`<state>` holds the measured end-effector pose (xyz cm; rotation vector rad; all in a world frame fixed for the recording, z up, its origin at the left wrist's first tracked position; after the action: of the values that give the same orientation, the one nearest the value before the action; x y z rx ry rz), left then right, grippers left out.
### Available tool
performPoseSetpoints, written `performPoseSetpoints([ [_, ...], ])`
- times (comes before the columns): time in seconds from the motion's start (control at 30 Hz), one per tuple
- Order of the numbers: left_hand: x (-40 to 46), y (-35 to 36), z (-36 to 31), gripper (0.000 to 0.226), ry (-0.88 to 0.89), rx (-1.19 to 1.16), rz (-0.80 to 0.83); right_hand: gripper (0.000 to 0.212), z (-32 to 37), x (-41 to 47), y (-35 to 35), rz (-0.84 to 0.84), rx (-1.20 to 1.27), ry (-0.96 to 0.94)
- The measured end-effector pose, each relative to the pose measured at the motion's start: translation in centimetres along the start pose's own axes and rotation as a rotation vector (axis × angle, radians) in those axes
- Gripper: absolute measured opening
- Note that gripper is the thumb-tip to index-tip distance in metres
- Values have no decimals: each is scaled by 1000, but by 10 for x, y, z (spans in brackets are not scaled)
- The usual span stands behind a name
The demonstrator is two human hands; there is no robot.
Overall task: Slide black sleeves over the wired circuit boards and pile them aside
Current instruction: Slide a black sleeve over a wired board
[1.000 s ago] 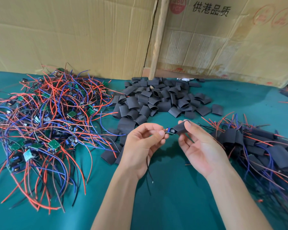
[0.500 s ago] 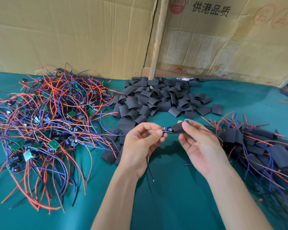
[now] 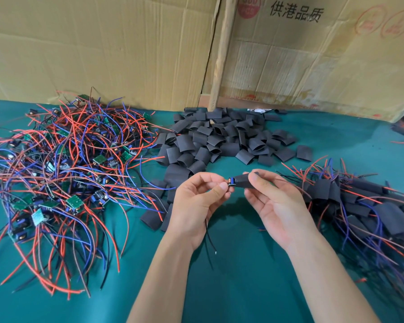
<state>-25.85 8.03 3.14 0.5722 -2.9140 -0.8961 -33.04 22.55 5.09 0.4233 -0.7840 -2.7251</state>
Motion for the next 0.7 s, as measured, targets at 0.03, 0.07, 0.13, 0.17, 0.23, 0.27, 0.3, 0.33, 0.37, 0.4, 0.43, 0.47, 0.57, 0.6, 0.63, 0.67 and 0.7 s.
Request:
performPoseSetpoints([
  [0.03,0,0,0,18,3,15,0,47,1,0,0,0,-12,-6],
  [0.07,0,1,0,17,12,47,-5,49,1,0,0,1,-23,-7],
  [0.13,0,2,2,14,33,126,-8,51,2,-1,1,16,-36,1],
  [0.17,-1,3,2,13,40,149,-7,51,2,-2,2,30,-41,6],
  [0.23,0,4,2,12,52,170,-11,48,2,-2,2,58,-48,12],
  [0.27,0,4,2,11,57,180,-10,46,2,-2,3,69,-51,15],
  [0.3,0,5,2,11,59,196,-3,45,2,-3,3,81,-54,20],
  [0.33,0,5,2,10,59,220,8,43,2,-4,3,93,-57,28],
  [0.37,0,6,2,9,57,255,20,40,2,-4,4,106,-63,38],
  [0.4,0,7,3,10,60,300,32,38,3,-6,6,120,-72,49],
  [0.43,-1,8,4,11,69,349,44,36,4,-7,8,136,-88,59],
  [0.47,-1,9,6,11,83,393,52,35,5,-8,9,146,-110,60],
  [0.57,-3,12,10,17,122,498,37,27,8,-11,11,124,-203,32],
  [0.6,-3,14,10,21,131,543,32,22,11,-11,10,108,-234,16],
  [0.63,-4,16,10,25,137,578,39,21,15,-11,10,93,-261,-8],
  [0.67,-5,18,11,31,137,589,55,21,22,-10,8,77,-275,-40],
  [0.7,-5,19,11,35,129,578,64,21,31,-10,5,49,-276,-78],
])
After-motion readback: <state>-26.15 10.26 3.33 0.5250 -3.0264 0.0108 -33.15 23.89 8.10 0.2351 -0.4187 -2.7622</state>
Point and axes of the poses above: each hand's wrist, its own x-axis towards the middle knuckle, its own y-axis out of the palm, z = x × y, the point moved 1 cm from there along x, towards the middle knuckle, and after that the axes turned 3 degrees about x, right-handed, at the moved point
